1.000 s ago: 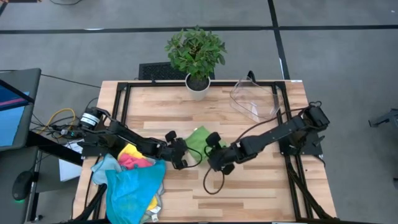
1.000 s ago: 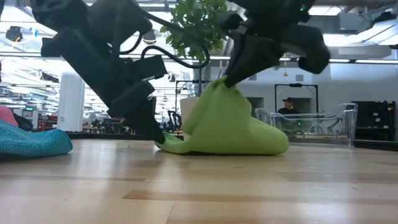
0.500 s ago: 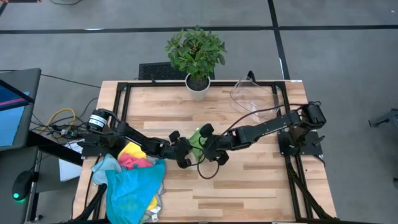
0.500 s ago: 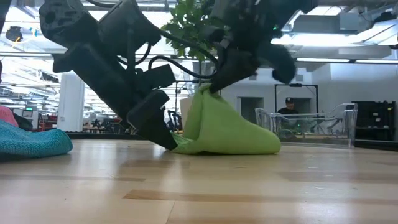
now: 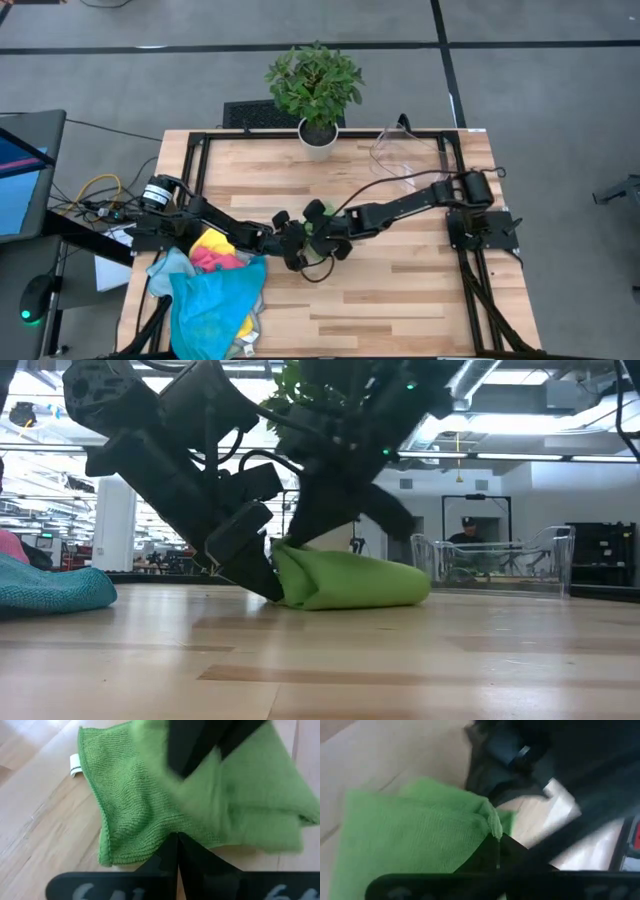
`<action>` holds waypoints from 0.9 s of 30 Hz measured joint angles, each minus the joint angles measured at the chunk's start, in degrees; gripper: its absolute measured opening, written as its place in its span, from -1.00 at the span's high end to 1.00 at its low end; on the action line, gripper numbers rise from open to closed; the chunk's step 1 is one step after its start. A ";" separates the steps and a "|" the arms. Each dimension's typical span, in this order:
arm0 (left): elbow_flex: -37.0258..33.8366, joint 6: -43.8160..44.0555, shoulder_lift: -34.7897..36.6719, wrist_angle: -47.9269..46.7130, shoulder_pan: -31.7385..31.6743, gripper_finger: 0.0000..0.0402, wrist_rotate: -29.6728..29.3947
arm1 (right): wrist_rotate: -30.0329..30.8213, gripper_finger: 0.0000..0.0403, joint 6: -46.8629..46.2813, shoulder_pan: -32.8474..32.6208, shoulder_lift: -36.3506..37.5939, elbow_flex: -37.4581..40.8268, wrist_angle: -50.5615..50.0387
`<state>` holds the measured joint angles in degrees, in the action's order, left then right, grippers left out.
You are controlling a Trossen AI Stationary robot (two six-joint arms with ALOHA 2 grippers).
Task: Fold microfiber towels
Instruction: Fold the green microfiber towel
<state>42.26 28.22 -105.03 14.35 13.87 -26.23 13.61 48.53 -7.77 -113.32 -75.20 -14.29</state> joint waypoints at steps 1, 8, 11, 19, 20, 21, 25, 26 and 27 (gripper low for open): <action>0.00 0.01 0.00 0.00 0.00 1.00 -0.01 | 0.03 0.84 0.00 0.22 -0.57 -0.84 -0.27; 0.00 -0.45 -0.06 0.38 0.01 1.00 0.53 | -0.55 0.82 -0.85 1.93 -2.30 -3.17 -1.18; 0.00 -0.48 -0.07 0.33 0.02 1.00 0.58 | -2.54 0.76 -2.94 2.34 -2.36 -3.19 -1.48; 0.00 -0.49 -0.07 0.31 0.01 1.00 0.77 | -0.34 0.43 -5.77 1.09 -1.39 -3.29 -1.11; 0.00 -0.49 -0.07 0.31 0.00 1.00 0.98 | 1.14 0.37 -6.70 0.80 -0.91 -3.63 -1.80; 0.00 -0.49 -0.07 0.28 0.00 1.00 1.11 | 2.11 0.31 -7.56 0.59 -0.61 -4.42 -2.01; -0.01 -0.27 0.45 -0.10 0.03 1.00 2.52 | 3.10 0.06 -9.76 0.05 1.97 -6.36 -7.43; -0.03 -0.08 0.93 -0.53 0.04 1.00 2.92 | 3.24 0.02 -11.68 -0.11 2.20 -6.77 -7.21; -0.10 -0.10 1.45 -0.91 0.02 1.00 3.62 | 3.23 -0.02 -14.10 -0.19 3.24 -6.60 -9.69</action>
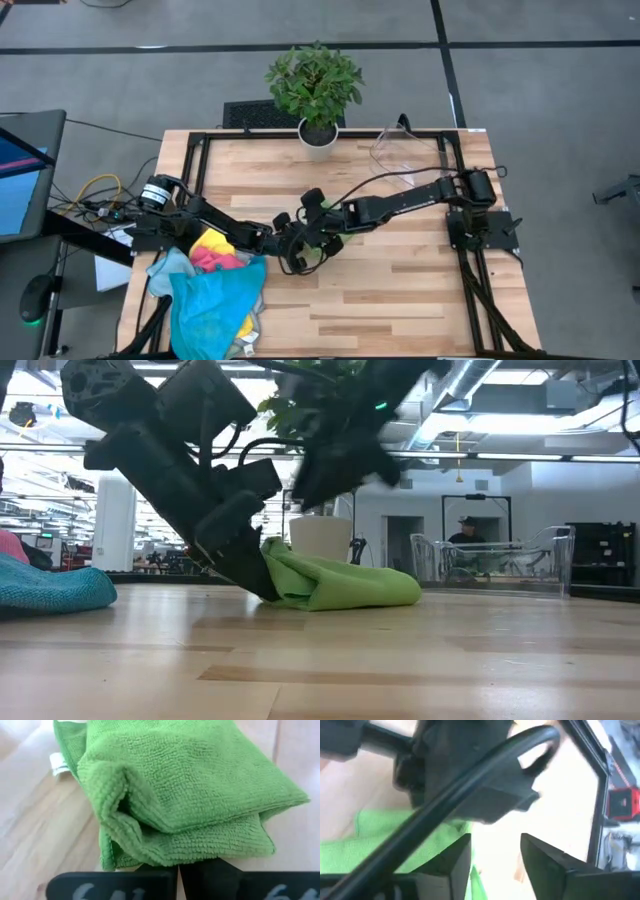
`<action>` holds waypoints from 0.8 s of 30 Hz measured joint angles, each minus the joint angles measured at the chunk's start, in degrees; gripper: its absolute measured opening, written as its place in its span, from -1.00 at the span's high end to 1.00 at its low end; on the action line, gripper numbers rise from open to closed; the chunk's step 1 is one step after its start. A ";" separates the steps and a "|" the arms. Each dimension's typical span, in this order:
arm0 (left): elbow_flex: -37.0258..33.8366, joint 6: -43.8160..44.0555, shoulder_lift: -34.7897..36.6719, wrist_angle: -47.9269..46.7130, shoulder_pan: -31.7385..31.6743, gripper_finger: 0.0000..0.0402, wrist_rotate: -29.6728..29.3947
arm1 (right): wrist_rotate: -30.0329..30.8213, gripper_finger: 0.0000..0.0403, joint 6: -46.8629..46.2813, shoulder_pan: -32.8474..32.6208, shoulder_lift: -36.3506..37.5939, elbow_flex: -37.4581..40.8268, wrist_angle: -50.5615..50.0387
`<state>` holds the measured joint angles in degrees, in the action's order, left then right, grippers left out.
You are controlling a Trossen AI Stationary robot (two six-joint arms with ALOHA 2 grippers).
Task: Fold microfiber towels
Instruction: Fold the green microfiber towel
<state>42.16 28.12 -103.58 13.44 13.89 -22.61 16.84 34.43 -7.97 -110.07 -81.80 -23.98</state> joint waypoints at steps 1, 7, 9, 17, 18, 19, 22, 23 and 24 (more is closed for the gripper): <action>-0.01 -0.07 0.34 -0.09 0.02 1.00 0.53 | -0.17 -0.05 -2.82 -0.02 1.22 0.26 -2.88; 0.20 0.15 5.08 -5.60 0.02 1.00 0.99 | -2.12 -0.06 -19.07 -0.35 7.99 2.22 -6.21; 0.41 0.56 6.05 -6.42 -0.02 1.00 1.92 | -2.22 -0.04 -23.21 -1.23 9.90 4.50 -5.64; 0.47 3.39 13.07 -14.15 0.90 1.00 2.46 | -2.16 0.04 -30.85 -2.91 8.71 12.07 0.12; 0.49 4.22 13.93 -15.73 1.18 1.00 1.59 | -1.91 0.05 -31.41 -2.80 8.85 13.00 -1.00; 0.47 5.01 14.76 -17.36 1.53 1.00 0.37 | -1.92 0.05 -31.78 -2.69 8.17 13.07 0.91; 0.49 6.71 16.48 -18.06 2.37 1.00 -4.20 | -1.93 0.07 -31.89 -1.97 7.77 13.53 2.88; 0.47 7.11 17.30 -18.83 2.92 1.00 -6.01 | -2.04 0.07 -31.86 -1.50 7.75 13.53 3.93; 0.39 7.13 18.14 -18.67 3.29 1.00 -7.79 | -2.06 0.07 -31.79 -0.91 7.76 13.52 4.53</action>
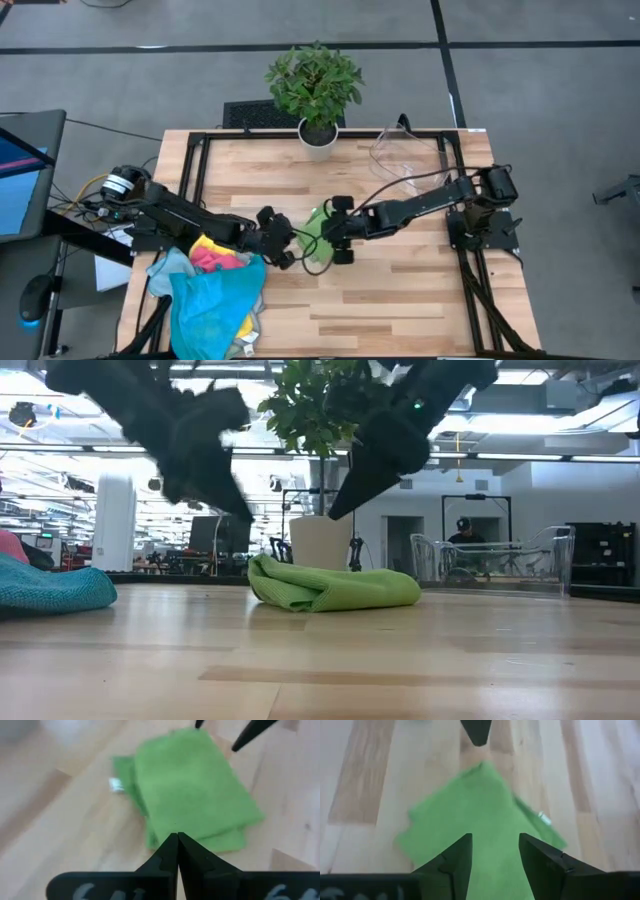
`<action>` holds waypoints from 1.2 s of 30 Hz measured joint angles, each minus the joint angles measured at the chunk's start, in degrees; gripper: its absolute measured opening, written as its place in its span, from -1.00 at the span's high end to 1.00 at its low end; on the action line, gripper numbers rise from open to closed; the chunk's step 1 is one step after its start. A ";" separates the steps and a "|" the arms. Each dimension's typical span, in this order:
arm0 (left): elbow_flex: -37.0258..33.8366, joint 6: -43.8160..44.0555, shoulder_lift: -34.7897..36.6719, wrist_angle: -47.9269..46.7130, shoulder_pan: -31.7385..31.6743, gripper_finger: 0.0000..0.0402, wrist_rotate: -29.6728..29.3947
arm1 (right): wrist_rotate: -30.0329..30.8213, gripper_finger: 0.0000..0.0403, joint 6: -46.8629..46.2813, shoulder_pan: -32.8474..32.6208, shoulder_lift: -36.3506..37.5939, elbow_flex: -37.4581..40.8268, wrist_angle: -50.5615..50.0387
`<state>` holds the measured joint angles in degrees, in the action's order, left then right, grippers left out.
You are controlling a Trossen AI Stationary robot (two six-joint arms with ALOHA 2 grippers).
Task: Fold microfiber towels
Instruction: Fold the green microfiber towel
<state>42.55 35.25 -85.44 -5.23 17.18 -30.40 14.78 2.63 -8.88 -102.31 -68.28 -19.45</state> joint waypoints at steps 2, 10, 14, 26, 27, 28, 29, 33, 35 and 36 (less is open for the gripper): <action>0.25 -0.57 0.15 4.13 0.09 1.00 -1.62 | 0.05 0.07 0.08 1.27 0.03 -0.04 0.52; -0.44 -1.39 1.51 3.10 -0.45 1.00 -3.15 | -5.92 0.10 -5.37 1.07 -0.15 -0.16 3.26; -0.40 -3.68 5.94 2.68 -0.81 0.98 -1.16 | -4.20 0.15 -6.40 -0.92 -0.28 0.10 4.66; -0.37 -2.68 9.41 1.00 -7.83 0.42 5.93 | 2.00 0.21 -18.11 -8.20 -0.08 5.52 13.82; -0.56 -2.54 8.74 1.80 -8.25 0.39 6.03 | 2.96 0.21 -19.18 -8.60 -0.07 6.38 14.94; -0.69 -2.56 7.91 3.57 -8.70 0.36 6.30 | 3.65 0.21 -19.97 -8.93 -0.06 7.29 15.93; -0.78 -2.53 7.00 5.76 -9.13 0.35 6.91 | 4.08 0.21 -20.58 -9.26 -0.06 8.07 16.49; -2.89 -1.44 3.52 12.83 -11.53 0.33 10.89 | 6.39 0.21 -22.23 -9.79 -0.12 10.96 22.59; -4.66 0.47 2.81 15.46 -12.87 0.34 12.56 | 7.04 0.21 -22.99 -9.64 -0.12 12.67 25.28; -5.15 1.48 2.63 16.53 -13.51 0.34 13.19 | 7.54 0.21 -23.30 -9.54 -0.12 13.29 26.07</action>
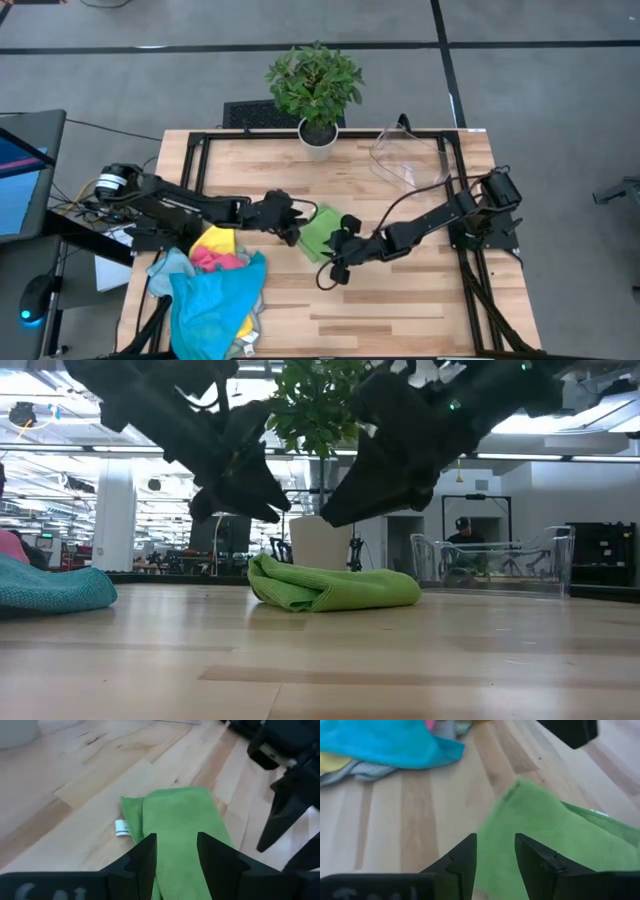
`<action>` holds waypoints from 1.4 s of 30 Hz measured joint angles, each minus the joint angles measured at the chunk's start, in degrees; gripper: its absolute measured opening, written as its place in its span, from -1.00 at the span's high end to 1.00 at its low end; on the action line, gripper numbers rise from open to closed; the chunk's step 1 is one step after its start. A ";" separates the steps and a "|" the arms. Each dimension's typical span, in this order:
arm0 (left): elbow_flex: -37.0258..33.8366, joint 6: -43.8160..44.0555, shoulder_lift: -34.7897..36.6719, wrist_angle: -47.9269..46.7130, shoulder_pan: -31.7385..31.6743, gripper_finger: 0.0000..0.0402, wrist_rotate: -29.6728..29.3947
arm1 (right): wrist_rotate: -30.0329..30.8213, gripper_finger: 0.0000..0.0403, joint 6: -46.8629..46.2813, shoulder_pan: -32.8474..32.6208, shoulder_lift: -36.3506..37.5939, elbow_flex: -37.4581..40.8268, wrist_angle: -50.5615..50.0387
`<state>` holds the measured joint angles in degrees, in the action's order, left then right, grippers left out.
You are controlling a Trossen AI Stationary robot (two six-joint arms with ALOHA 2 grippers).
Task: Fold microfiber towels
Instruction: Fold the green microfiber towel
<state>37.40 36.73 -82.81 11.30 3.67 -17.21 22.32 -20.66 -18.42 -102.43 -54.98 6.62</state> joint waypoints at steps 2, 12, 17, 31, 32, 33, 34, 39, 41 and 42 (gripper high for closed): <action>-0.77 1.65 0.01 0.94 -1.16 0.34 0.35 | 0.63 0.21 -0.36 0.07 0.00 0.97 1.40; -1.21 4.94 -0.74 1.63 -2.10 0.34 2.98 | 3.71 0.21 -0.40 0.37 0.00 6.84 5.82; -1.20 6.56 -1.73 -0.53 -1.69 0.34 2.98 | 3.76 0.24 -0.97 1.43 -0.02 9.84 10.48; -1.08 11.53 -6.91 -1.35 -0.14 0.37 -1.09 | 1.81 0.41 -5.69 -1.52 -2.07 9.40 13.48; -1.16 12.93 -8.61 -0.49 0.44 0.39 -1.11 | 2.94 0.41 -4.89 -2.11 -0.91 9.40 13.23; -1.22 13.98 -10.61 1.51 1.11 0.42 -0.93 | 3.66 0.42 -4.34 -2.63 0.05 9.33 12.63; -1.26 14.91 -12.51 3.56 1.85 0.44 -0.61 | 4.05 0.42 -3.74 -3.04 1.06 9.30 11.17; -1.09 20.26 -20.04 14.09 4.78 0.57 -1.02 | 5.06 0.43 -4.91 -5.28 7.42 9.40 2.71; -1.02 21.86 -21.36 16.25 5.63 0.62 -1.88 | 5.03 0.43 -6.88 -6.94 9.89 9.40 -0.97; -1.08 22.48 -21.92 17.18 6.20 0.63 -2.26 | 5.03 0.43 -8.10 -7.96 11.00 9.38 -2.76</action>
<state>36.33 59.21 -104.74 28.48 9.87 -19.47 27.35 -28.76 -26.39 -91.43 -45.60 3.86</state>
